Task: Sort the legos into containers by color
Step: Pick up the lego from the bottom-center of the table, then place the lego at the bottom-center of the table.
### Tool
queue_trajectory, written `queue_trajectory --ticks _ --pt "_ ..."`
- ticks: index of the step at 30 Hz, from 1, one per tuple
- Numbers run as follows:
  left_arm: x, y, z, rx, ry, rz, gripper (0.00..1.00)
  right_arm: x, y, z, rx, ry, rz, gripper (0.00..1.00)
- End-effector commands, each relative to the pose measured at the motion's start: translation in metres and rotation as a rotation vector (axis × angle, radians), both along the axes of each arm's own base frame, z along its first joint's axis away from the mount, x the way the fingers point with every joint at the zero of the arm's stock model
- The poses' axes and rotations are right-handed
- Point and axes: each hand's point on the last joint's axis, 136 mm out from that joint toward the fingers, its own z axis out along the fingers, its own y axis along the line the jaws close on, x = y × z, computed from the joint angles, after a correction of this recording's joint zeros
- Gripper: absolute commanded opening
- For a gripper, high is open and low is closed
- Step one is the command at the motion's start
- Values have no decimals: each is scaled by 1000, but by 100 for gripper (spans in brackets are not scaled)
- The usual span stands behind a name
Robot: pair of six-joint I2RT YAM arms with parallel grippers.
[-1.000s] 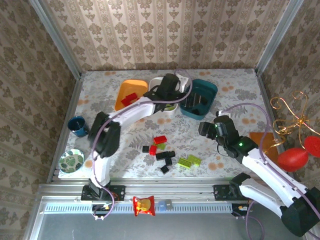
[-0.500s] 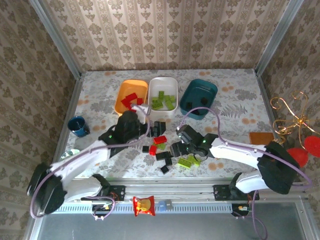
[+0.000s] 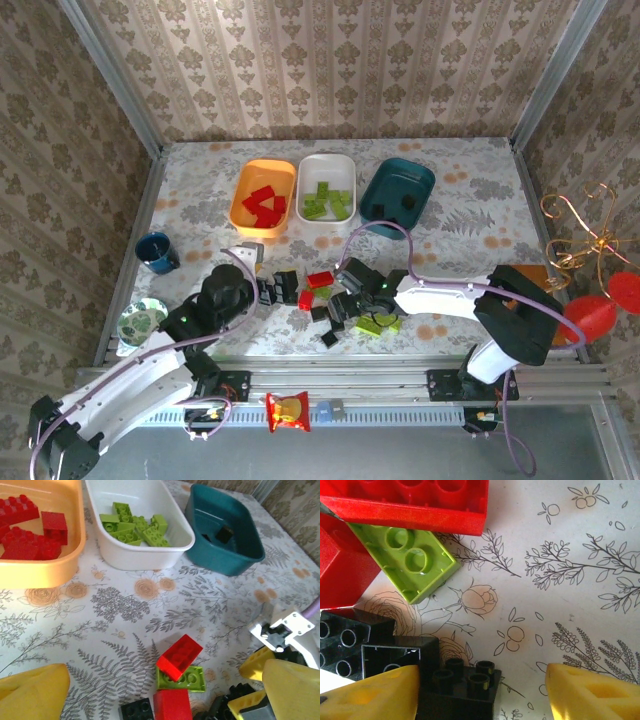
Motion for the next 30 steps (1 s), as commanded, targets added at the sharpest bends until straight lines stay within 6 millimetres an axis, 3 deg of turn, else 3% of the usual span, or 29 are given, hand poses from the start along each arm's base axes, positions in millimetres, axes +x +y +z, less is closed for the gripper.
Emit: queue_trajectory --ticks 1,7,10,14,18,20,24,25,30 --pt "1 6 -5 12 13 34 100 1 4 4 14 -7 -4 59" --pt "3 2 -6 19 13 25 100 1 1 13 36 -31 -15 38" --pt "5 -1 -7 15 20 17 100 2 -2 25 52 -61 -16 33" --pt "5 -5 -13 18 39 0 100 11 -11 47 70 -107 -35 29" --pt "5 -8 -16 22 51 -8 100 31 -26 78 146 -150 -89 29" --pt "5 -8 -16 22 52 -8 100 39 -31 82 144 -146 -106 29" --pt "6 -5 -16 20 52 -1 100 39 -36 59 81 -92 -117 29" --pt "6 -5 -16 21 53 1 100 37 -38 42 49 -58 -128 28" --pt "6 -3 -17 19 60 3 100 36 -46 6 -2 -9 -169 30"
